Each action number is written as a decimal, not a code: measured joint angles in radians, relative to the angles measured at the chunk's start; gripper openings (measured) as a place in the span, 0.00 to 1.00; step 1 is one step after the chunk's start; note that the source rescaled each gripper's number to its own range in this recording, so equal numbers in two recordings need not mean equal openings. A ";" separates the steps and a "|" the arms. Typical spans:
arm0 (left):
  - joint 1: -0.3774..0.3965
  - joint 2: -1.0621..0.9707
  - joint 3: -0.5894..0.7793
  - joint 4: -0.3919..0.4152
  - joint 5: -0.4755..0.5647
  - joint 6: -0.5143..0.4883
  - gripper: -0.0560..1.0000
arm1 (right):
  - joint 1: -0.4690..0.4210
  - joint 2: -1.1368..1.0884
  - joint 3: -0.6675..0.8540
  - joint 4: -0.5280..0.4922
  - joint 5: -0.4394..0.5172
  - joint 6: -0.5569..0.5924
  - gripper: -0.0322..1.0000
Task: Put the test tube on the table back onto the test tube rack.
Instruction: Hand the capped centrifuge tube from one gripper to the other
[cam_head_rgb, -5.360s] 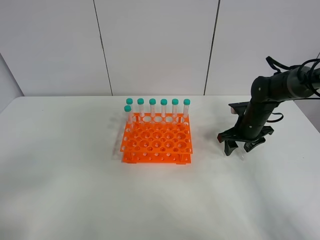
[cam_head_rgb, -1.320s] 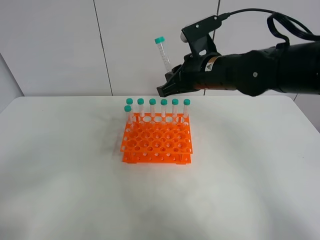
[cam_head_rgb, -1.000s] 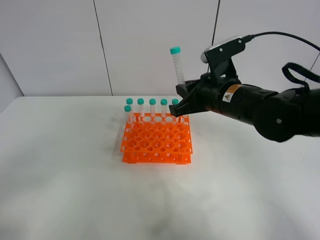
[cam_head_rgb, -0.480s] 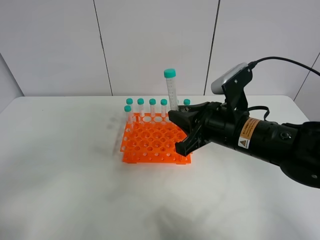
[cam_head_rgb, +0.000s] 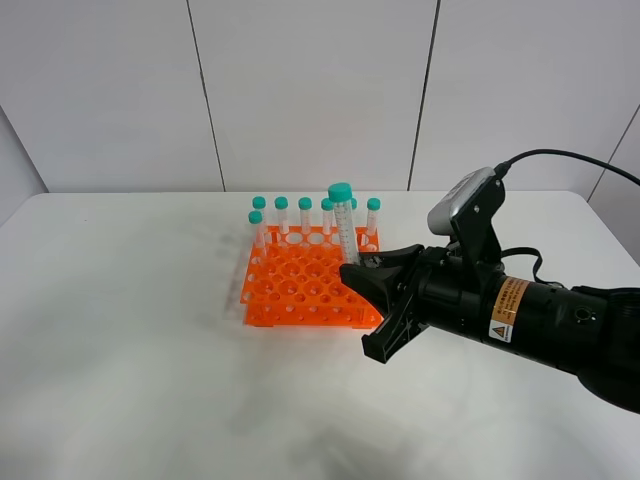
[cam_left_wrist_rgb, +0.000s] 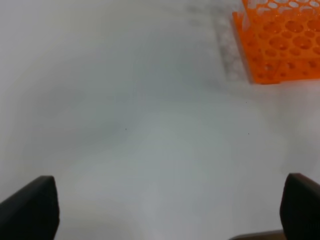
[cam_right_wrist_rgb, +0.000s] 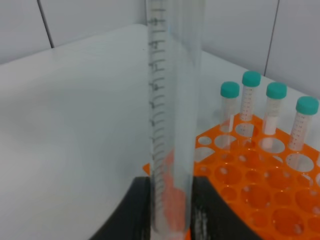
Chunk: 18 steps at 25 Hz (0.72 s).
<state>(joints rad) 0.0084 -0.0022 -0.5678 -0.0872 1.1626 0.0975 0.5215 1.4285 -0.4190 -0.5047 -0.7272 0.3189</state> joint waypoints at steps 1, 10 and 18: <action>0.000 0.000 0.000 0.000 0.000 0.000 1.00 | 0.000 0.000 0.000 0.000 -0.003 0.000 0.03; 0.000 0.000 -0.033 -0.001 -0.010 0.009 1.00 | 0.000 0.000 0.000 0.000 -0.018 -0.003 0.03; 0.000 0.098 -0.079 -0.004 -0.019 0.013 1.00 | 0.000 0.000 0.000 0.000 -0.018 -0.009 0.03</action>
<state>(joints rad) 0.0084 0.0962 -0.6472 -0.0908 1.1439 0.1101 0.5215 1.4285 -0.4190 -0.5047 -0.7457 0.3100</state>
